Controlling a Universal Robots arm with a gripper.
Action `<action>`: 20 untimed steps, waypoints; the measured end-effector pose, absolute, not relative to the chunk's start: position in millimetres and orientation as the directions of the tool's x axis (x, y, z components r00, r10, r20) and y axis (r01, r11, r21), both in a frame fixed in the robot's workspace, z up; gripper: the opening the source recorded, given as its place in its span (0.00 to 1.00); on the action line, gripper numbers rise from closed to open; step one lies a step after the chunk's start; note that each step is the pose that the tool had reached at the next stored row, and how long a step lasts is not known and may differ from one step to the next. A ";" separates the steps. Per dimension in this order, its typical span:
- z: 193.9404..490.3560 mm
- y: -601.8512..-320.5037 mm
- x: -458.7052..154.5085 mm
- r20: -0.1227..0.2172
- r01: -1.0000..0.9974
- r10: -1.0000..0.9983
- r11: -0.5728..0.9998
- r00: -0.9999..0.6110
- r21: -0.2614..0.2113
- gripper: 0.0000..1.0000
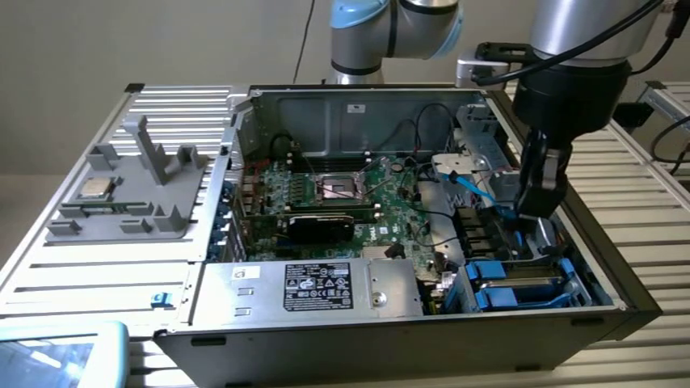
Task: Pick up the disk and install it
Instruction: 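Insert the first disk wire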
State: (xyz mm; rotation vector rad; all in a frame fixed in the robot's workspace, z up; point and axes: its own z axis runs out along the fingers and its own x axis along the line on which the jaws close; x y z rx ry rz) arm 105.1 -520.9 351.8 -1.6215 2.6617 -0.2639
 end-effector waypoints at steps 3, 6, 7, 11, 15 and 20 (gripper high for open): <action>350.7 -520.8 104.1 0.076 -0.871 -0.873 0.467 -0.481 -0.151 0.35; 350.3 -520.9 104.1 0.077 -0.856 -0.858 0.494 -0.508 -0.151 0.35; 349.9 -520.9 104.1 0.078 -0.852 -0.854 0.501 -0.515 -0.152 0.35; 345.7 -520.9 104.2 0.081 -0.848 -0.849 0.506 -0.522 -0.154 0.35; 343.4 -520.8 104.5 0.082 -0.848 -0.849 0.507 -0.523 -0.155 0.35; 343.2 -520.8 105.0 0.082 -0.848 -0.849 0.507 -0.523 -0.154 0.35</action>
